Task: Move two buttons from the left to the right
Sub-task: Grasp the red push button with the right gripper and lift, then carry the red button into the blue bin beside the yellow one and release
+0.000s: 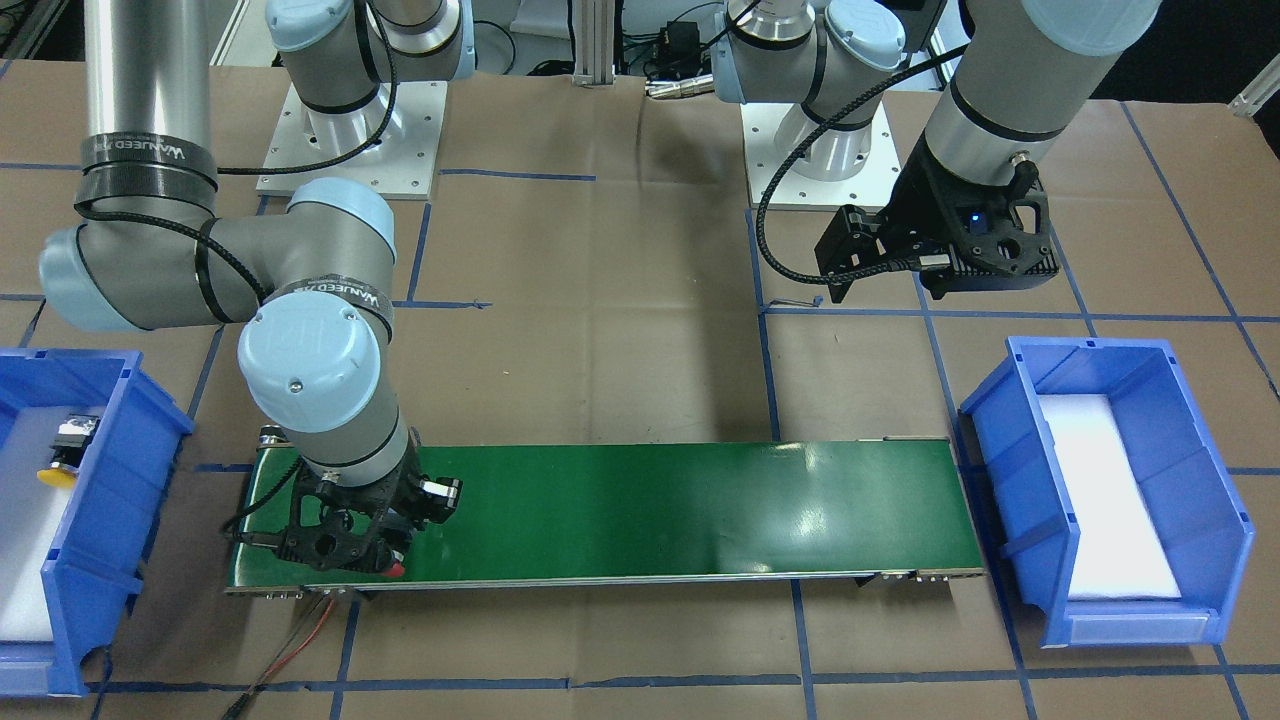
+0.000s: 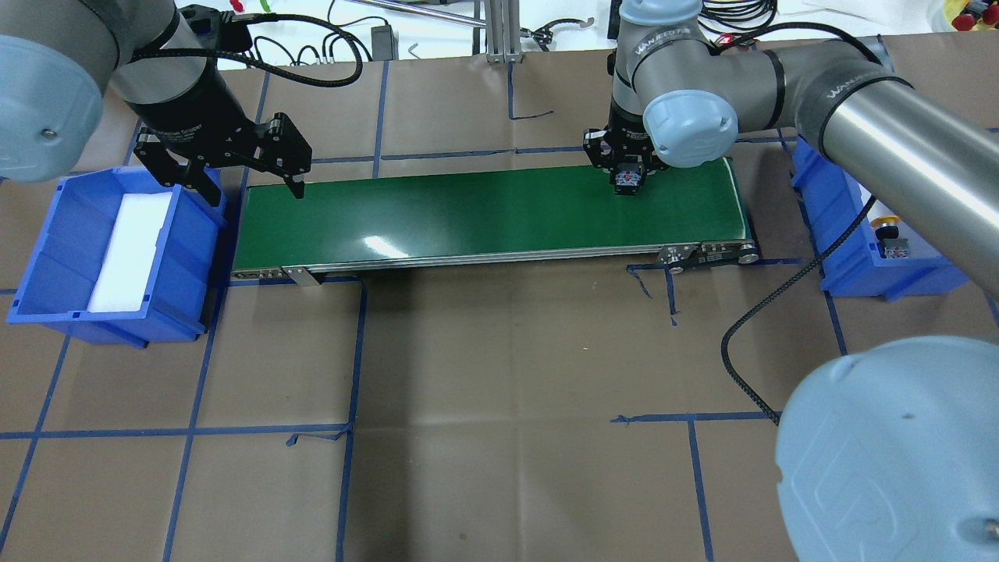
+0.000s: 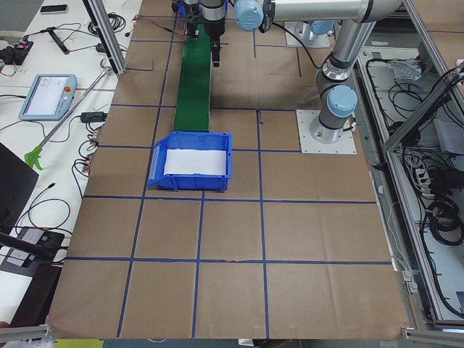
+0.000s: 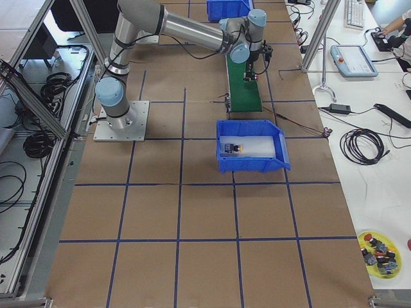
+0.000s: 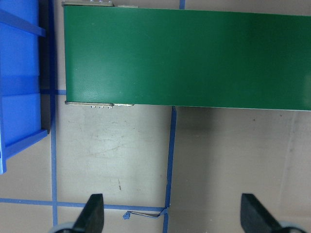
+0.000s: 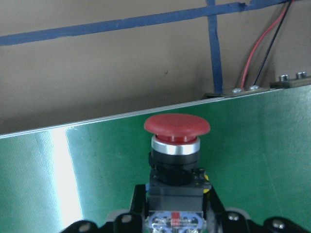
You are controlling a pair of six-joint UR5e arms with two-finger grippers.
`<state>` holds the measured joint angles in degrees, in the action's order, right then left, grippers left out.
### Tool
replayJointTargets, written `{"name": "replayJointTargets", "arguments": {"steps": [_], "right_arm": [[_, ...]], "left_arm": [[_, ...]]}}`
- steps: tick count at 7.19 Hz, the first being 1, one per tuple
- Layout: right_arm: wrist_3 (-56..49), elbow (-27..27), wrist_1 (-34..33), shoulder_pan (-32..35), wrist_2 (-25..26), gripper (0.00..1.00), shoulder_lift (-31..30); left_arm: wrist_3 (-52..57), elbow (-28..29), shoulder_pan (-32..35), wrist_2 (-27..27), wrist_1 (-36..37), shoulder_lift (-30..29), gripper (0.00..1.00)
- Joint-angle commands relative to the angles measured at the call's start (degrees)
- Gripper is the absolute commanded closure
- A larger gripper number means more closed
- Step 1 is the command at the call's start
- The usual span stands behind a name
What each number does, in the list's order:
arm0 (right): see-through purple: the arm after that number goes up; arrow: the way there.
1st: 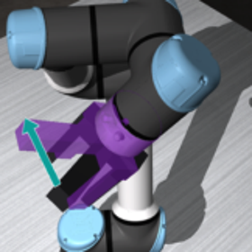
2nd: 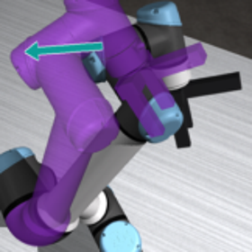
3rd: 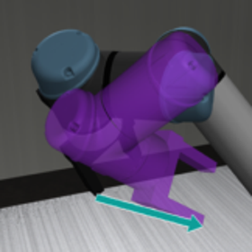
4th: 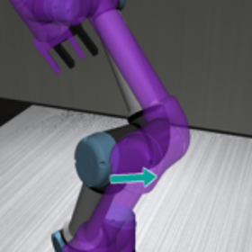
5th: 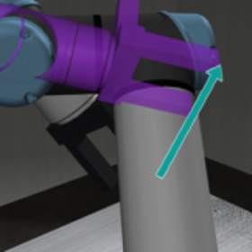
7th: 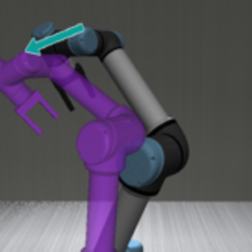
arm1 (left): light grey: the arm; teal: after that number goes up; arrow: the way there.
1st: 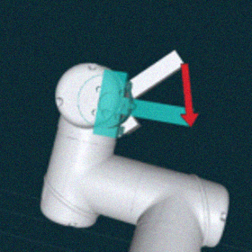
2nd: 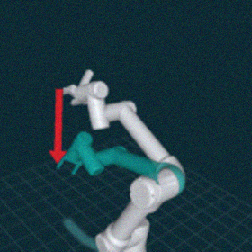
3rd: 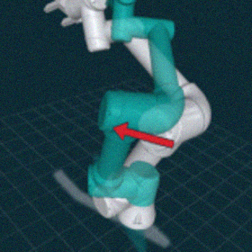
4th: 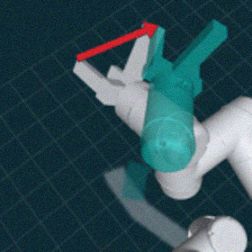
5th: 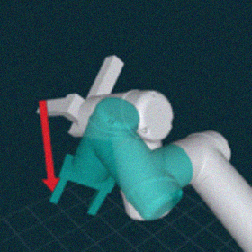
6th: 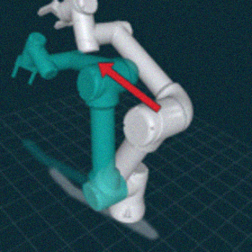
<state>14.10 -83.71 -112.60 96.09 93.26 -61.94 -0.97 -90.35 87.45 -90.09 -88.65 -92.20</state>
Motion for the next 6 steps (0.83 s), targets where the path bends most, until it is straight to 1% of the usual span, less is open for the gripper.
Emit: {"name": "replayJointTargets", "arguments": {"steps": [1, 2, 3, 4, 6], "right_arm": [[-3.3, 5.3, 8.2, -3.1, 0.4, 0.97, -1.1], [-8.7, 8.0, 12.5, -7.3, 0.4, 0.98, -3.0], [-16.3, 9.9, 14.9, -13.2, 0.4, 0.97, -4.3], [-24.3, 10.5, 16.3, -18.3, 0.5, 0.97, -5.5], [-38.7, 10.7, 15.8, -28.4, 0.3, 0.97, -5.9]], "left_arm": [[0.0, 0.0, 0.0, 0.0, 0.1, 0.0, 0.0], [0.0, 0.1, 0.0, 0.0, 0.1, 0.0, 0.0], [0.0, 0.1, 0.0, 0.0, 0.1, 0.1, 0.0], [0.0, 0.1, 0.0, 0.0, 0.0, 0.1, 0.0], [0.0, 0.1, 0.0, 0.0, 0.1, 0.1, 0.0]]}}
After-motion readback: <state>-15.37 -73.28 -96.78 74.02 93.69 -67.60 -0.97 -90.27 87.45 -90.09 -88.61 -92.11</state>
